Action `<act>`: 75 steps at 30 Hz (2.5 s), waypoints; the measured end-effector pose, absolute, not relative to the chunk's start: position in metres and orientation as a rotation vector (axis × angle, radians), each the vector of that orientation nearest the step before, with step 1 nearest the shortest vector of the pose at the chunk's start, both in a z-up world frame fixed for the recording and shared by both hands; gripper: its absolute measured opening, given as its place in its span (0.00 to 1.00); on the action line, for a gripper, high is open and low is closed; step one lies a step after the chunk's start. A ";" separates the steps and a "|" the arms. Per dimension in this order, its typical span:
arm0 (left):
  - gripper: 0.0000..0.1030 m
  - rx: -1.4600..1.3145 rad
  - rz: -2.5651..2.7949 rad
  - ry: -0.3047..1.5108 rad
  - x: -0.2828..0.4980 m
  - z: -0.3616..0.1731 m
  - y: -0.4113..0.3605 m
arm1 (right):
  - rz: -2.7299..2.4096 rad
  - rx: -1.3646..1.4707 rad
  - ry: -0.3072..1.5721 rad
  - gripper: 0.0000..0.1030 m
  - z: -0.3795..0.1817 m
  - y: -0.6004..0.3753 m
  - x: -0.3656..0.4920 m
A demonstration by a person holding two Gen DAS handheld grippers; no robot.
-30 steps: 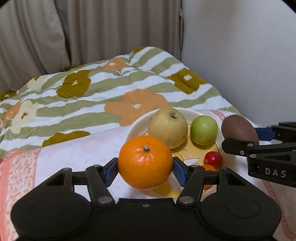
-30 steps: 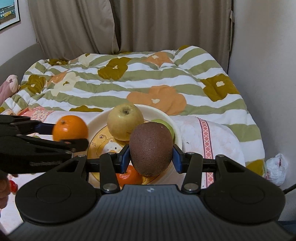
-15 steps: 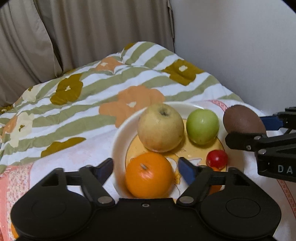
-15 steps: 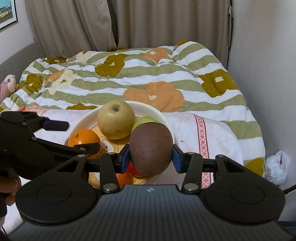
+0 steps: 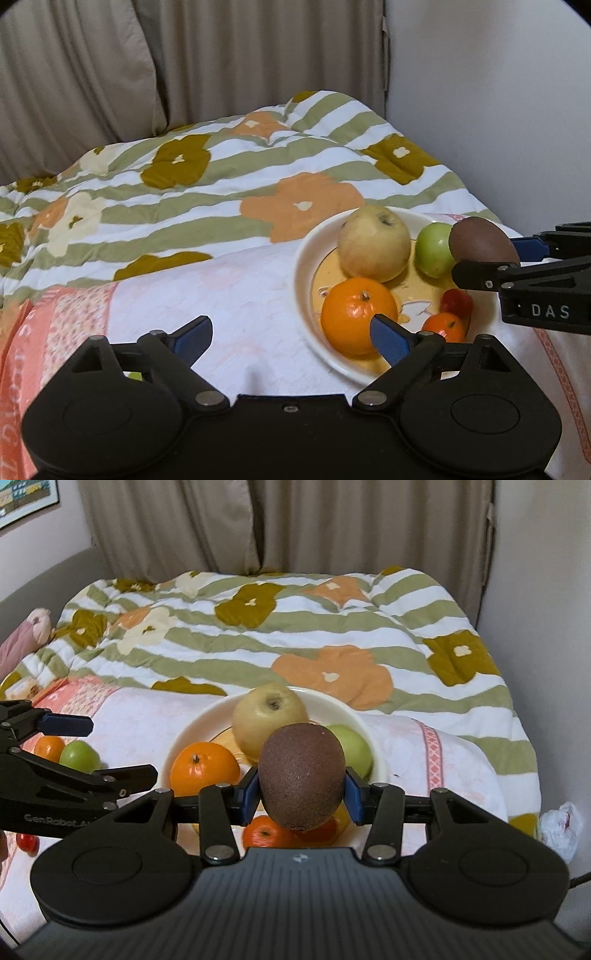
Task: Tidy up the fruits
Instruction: 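Open the left tool over the bowl while the right tool releases the kiwi, then move both tools back toward the remaining fruits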
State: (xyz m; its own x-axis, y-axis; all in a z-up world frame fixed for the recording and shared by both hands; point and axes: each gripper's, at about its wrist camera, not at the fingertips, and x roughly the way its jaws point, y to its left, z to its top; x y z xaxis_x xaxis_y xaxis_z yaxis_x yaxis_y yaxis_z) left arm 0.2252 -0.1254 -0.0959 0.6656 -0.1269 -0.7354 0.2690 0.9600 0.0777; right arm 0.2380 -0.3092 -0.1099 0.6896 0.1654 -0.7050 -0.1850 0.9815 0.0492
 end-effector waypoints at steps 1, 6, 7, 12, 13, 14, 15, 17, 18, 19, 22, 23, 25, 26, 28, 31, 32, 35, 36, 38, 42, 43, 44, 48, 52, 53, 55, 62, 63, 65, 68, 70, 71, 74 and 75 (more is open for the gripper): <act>0.92 0.186 -0.217 0.812 0.223 -0.095 -0.123 | 0.207 -0.036 0.795 0.59 -0.110 -0.306 0.240; 0.92 0.163 -0.187 0.808 0.217 -0.094 -0.109 | 0.235 -0.067 0.839 0.59 -0.117 -0.292 0.249; 0.92 0.160 -0.179 0.813 0.216 -0.095 -0.107 | 0.240 -0.071 0.844 0.59 -0.119 -0.290 0.250; 0.92 0.140 -0.144 0.834 0.206 -0.102 -0.098 | 0.250 -0.088 0.865 0.59 -0.124 -0.283 0.256; 0.92 0.137 -0.140 0.837 0.205 -0.103 -0.097 | 0.251 -0.091 0.867 0.59 -0.125 -0.282 0.256; 0.92 0.134 -0.136 0.840 0.203 -0.104 -0.096 | 0.252 -0.093 0.870 0.59 -0.126 -0.281 0.258; 0.93 0.131 -0.131 0.844 0.202 -0.105 -0.095 | 0.254 -0.096 0.872 0.60 -0.127 -0.281 0.259; 0.93 0.127 -0.121 0.849 0.201 -0.107 -0.094 | 0.253 -0.099 0.877 0.60 -0.129 -0.280 0.261; 0.93 0.124 -0.116 0.850 0.200 -0.108 -0.094 | 0.253 -0.101 0.881 0.60 -0.130 -0.280 0.261; 0.93 0.120 -0.111 0.851 0.200 -0.108 -0.093 | 0.251 -0.102 0.885 0.62 -0.131 -0.280 0.262; 0.93 0.114 -0.098 0.850 0.197 -0.110 -0.092 | 0.232 -0.105 0.874 0.78 -0.132 -0.279 0.263; 0.94 0.114 -0.092 0.849 0.196 -0.110 -0.092 | 0.231 -0.107 0.864 0.84 -0.131 -0.279 0.262; 0.94 0.118 -0.081 0.845 0.193 -0.111 -0.093 | 0.215 -0.109 0.833 0.99 -0.127 -0.279 0.258; 0.95 0.120 -0.078 0.844 0.192 -0.111 -0.093 | 0.213 -0.107 0.821 0.99 -0.125 -0.279 0.256; 0.95 0.120 -0.073 0.846 0.188 -0.112 -0.093 | 0.219 -0.092 0.823 0.99 -0.124 -0.280 0.254; 0.95 0.125 -0.062 0.846 0.183 -0.110 -0.094 | 0.221 -0.071 0.821 0.99 -0.122 -0.282 0.249; 0.95 0.128 -0.055 0.841 0.181 -0.108 -0.094 | 0.221 -0.066 0.818 0.99 -0.120 -0.283 0.246; 0.95 0.132 -0.045 0.829 0.174 -0.103 -0.093 | 0.218 -0.063 0.810 0.99 -0.115 -0.284 0.240; 0.95 0.134 -0.041 0.822 0.171 -0.100 -0.093 | 0.216 -0.063 0.802 0.99 -0.112 -0.285 0.237; 0.95 0.140 -0.035 0.809 0.166 -0.096 -0.092 | 0.212 -0.064 0.786 0.99 -0.107 -0.287 0.232; 0.95 0.151 -0.026 0.779 0.154 -0.082 -0.091 | 0.204 -0.072 0.752 0.99 -0.092 -0.289 0.216; 0.95 0.150 -0.028 0.770 0.150 -0.078 -0.090 | 0.204 -0.071 0.745 0.99 -0.089 -0.289 0.212; 0.95 0.149 -0.028 0.764 0.146 -0.075 -0.090 | 0.204 -0.069 0.736 0.99 -0.085 -0.289 0.207; 0.95 0.141 -0.024 0.744 0.128 -0.062 -0.083 | 0.200 -0.064 0.711 0.99 -0.070 -0.287 0.189; 0.95 0.134 -0.024 0.721 0.109 -0.050 -0.067 | 0.191 -0.065 0.689 0.99 -0.057 -0.278 0.171; 0.95 0.135 -0.025 0.716 0.105 -0.048 -0.063 | 0.185 -0.065 0.687 0.99 -0.053 -0.276 0.166; 0.95 0.138 -0.024 0.706 0.097 -0.043 -0.052 | 0.171 -0.061 0.686 1.00 -0.048 -0.268 0.157; 1.00 0.154 -0.049 0.691 0.073 -0.040 -0.008 | 0.109 -0.070 0.658 1.00 -0.040 -0.231 0.118; 1.00 0.157 -0.053 0.694 0.072 -0.041 -0.002 | 0.101 -0.075 0.661 1.00 -0.040 -0.223 0.113; 1.00 0.161 -0.066 0.697 0.068 -0.042 0.011 | 0.094 -0.076 0.666 1.00 -0.041 -0.212 0.107; 1.00 0.172 -0.091 0.706 0.065 -0.047 0.029 | 0.081 -0.062 0.676 1.00 -0.046 -0.196 0.096; 1.00 0.183 -0.116 0.713 0.064 -0.052 0.039 | 0.075 -0.046 0.688 1.00 -0.050 -0.185 0.090; 1.00 0.188 -0.132 0.716 0.063 -0.055 0.043 | 0.071 -0.037 0.692 1.00 -0.053 -0.179 0.088; 1.00 0.199 -0.189 0.725 0.065 -0.066 0.054 | 0.065 -0.020 0.702 1.00 -0.061 -0.163 0.081; 1.00 0.205 -0.208 0.730 0.067 -0.070 0.057 | 0.063 -0.016 0.704 1.00 -0.064 -0.158 0.080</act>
State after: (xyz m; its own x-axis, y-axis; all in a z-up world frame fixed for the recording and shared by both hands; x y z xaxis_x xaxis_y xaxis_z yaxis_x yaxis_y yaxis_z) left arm 0.0668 0.0571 -0.0696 0.7266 -0.1159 -0.6773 0.2581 0.9595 0.1127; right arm 0.0798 -0.1579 -0.0645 0.7607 0.0523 -0.6470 -0.0628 0.9980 0.0069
